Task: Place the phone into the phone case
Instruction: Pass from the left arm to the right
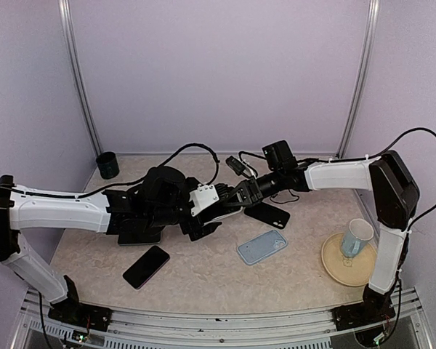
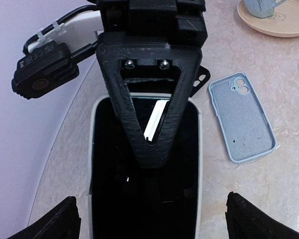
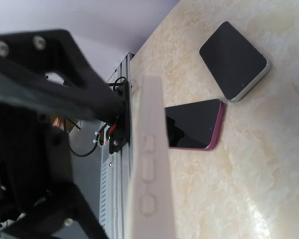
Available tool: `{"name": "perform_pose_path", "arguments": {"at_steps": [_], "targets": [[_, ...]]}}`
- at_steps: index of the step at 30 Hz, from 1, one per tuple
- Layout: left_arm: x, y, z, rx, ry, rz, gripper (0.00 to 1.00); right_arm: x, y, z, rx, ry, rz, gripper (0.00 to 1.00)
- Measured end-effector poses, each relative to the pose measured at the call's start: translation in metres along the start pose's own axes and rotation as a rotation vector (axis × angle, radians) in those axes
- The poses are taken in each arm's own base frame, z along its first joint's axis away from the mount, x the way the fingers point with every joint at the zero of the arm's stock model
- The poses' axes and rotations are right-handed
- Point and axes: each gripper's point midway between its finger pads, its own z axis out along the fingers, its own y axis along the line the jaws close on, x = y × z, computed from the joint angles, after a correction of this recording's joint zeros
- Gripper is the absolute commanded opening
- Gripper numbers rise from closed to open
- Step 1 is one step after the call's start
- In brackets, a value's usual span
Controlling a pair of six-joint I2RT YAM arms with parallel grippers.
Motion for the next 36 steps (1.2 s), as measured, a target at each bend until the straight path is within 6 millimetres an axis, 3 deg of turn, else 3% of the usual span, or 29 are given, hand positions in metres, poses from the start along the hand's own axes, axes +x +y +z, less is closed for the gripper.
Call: {"name": "perform_pose_path", "arguments": {"at_steps": [14,29,36], "targets": [[0.013,-0.006,0.013,-0.008,0.048,0.04,0.99,0.001,-0.001,0.002,0.009,0.002,-0.002,0.05],[0.013,-0.006,0.019,-0.024,0.048,0.052,0.98,0.001,0.0,0.003,0.009,0.003,-0.003,0.05],[0.012,-0.005,0.021,-0.029,0.047,0.05,0.83,0.002,0.0,0.003,0.005,0.005,0.005,0.05]]}}
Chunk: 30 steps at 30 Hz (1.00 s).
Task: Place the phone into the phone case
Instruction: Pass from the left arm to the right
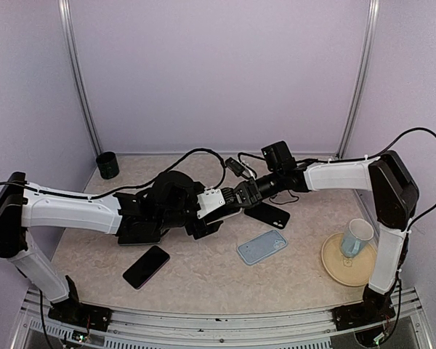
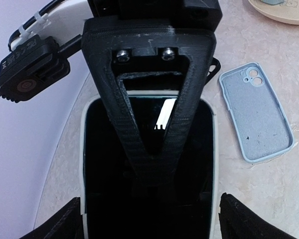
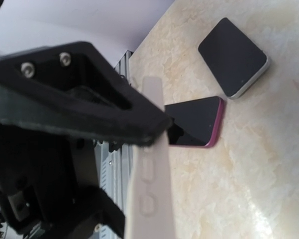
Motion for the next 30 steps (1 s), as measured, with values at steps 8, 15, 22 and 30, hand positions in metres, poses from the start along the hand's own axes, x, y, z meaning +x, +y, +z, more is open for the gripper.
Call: {"name": "perform_pose_path", "arguments": {"at_steps": [8,15,22,30], "targets": [[0.0,0.001,0.0,-0.001,-0.002,0.0,0.74,0.001,-0.001,0.001,-0.011,0.004,0.029,0.05],[-0.001,-0.001,0.0,0.004,-0.004,-0.017,0.99,0.0,0.001,0.001,-0.019,0.002,0.027,0.05],[0.009,-0.005,-0.001,0.026,0.04,-0.034,0.99,0.003,0.002,0.003,-0.021,0.011,0.005,0.05],[0.016,-0.001,-0.012,0.035,0.078,-0.055,0.91,-0.001,0.006,0.003,-0.027,0.009,-0.024,0.05]]}}
